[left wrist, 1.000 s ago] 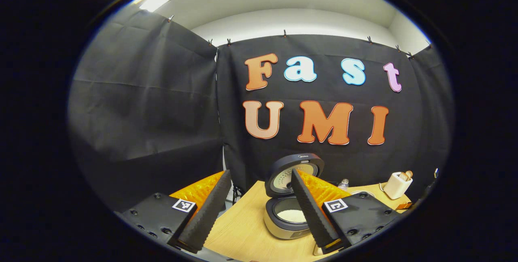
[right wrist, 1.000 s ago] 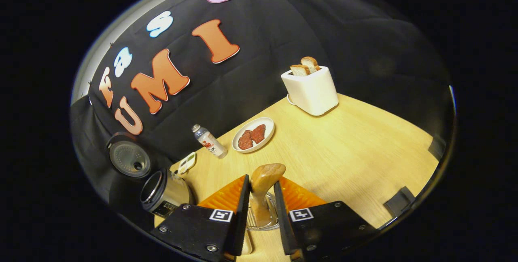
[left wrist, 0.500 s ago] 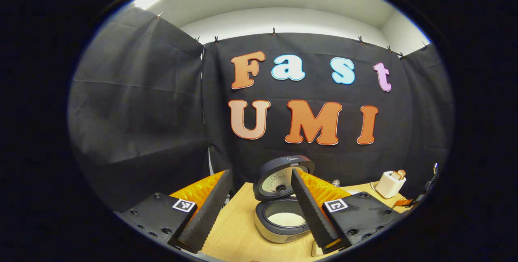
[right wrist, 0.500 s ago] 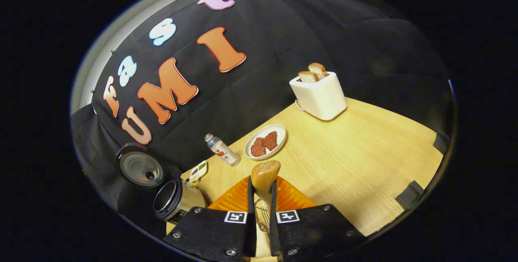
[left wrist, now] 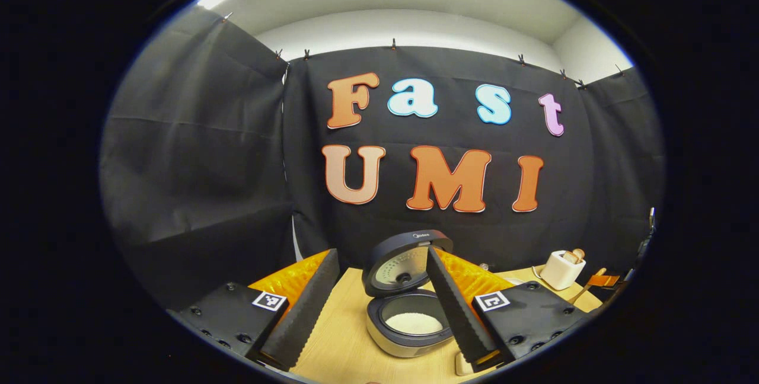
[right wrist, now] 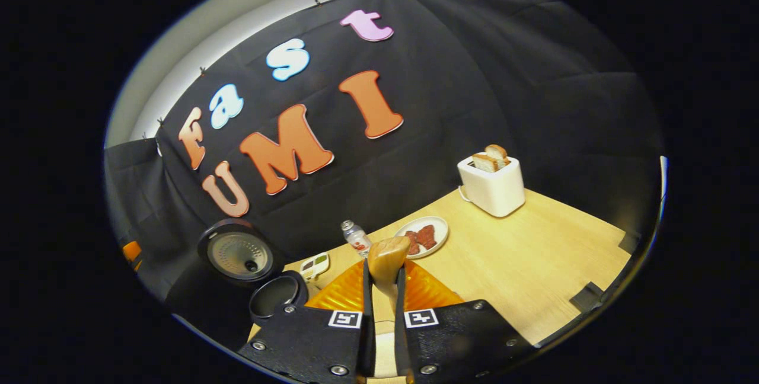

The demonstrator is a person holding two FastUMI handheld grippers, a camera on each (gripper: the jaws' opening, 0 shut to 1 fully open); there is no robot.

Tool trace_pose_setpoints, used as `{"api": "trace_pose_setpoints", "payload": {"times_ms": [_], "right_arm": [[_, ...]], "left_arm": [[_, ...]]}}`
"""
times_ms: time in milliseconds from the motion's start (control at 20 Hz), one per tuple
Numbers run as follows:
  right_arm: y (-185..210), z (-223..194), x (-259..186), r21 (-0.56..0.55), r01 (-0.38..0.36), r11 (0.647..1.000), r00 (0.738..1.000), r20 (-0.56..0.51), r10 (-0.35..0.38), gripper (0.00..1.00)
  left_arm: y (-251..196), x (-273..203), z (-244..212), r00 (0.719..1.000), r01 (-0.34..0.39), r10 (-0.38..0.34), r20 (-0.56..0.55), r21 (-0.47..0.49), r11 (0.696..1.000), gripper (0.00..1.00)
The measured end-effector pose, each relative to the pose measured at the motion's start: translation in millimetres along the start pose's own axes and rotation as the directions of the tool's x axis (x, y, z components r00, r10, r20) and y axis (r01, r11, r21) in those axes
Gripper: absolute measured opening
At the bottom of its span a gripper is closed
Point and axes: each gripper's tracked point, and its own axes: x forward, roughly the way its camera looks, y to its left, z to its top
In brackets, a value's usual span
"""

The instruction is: Close the left gripper, press the button to open the rice cooker; take a wooden spoon from the chopstick holder with the right hand, scoop a spoonful of rice and pour it into the rice cooker, then put the wooden spoon back into the chopstick holder.

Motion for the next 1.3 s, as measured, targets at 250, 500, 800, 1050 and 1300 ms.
{"api": "trace_pose_setpoints", "payload": {"times_ms": [250, 500, 800, 1050, 1300], "right_arm": [[42, -73, 15, -0.107, -0.07, 0.992, 0.994, -0.091, 0.06, 0.12], [27, -138, 33, -0.175, -0.005, 0.985, 0.986, -0.166, -0.024, 0.12], [35, -166, 31, -0.149, 0.026, 0.989, 0.98, -0.189, -0.054, 0.12], [53, -176, 33, 0.01, -0.008, 1.0, 0.973, -0.231, 0.01, 0.12], [47, -175, 42, 0.215, 0.02, 0.977, 0.96, -0.278, 0.042, 0.12]], "left_arm": [[5, -13, -16, 0.999, -0.01, 0.01, -0.037, -0.001, 1.0, 1.0], [16, -28, -31, 0.997, -0.038, 0.039, -0.065, 0.021, 0.999, 1.0], [31, -36, -46, 0.992, -0.069, 0.074, -0.105, 0.05, 0.996, 1.0], [31, -39, -59, 0.989, -0.061, 0.064, -0.135, 0.026, 0.998, 0.99], [22, -37, -61, 0.989, -0.038, 0.041, -0.142, 0.025, 0.999, 0.99]]}}
